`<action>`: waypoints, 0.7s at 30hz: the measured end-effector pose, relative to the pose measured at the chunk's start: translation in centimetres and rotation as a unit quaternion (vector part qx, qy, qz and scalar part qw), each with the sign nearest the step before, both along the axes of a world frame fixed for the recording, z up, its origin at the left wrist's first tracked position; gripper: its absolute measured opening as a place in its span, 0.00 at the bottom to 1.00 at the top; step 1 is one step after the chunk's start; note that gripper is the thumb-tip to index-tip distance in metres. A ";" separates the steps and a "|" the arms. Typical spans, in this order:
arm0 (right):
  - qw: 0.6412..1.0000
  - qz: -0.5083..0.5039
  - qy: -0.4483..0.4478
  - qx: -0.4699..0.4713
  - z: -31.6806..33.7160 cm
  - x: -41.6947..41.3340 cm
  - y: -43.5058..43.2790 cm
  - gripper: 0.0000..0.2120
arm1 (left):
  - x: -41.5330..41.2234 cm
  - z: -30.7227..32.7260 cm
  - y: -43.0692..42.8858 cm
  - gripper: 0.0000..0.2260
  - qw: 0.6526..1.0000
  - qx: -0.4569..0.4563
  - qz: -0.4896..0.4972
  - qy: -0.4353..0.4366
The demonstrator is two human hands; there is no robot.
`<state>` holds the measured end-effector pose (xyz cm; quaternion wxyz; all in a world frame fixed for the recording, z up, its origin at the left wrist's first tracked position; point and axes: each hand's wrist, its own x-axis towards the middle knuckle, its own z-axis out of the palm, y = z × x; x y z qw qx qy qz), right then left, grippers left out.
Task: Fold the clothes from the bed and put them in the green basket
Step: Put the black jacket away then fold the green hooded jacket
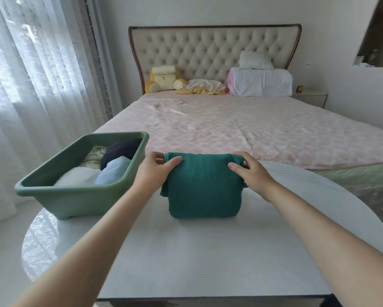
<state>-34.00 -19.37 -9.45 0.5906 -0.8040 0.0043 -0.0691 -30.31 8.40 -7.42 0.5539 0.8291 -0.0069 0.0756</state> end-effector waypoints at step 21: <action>0.907 0.080 0.032 -0.412 -1.1 7.6 3.0 0.29 | 8.6 -2.6 -7.5 0.23 0.869 0.454 -0.198 0.016</action>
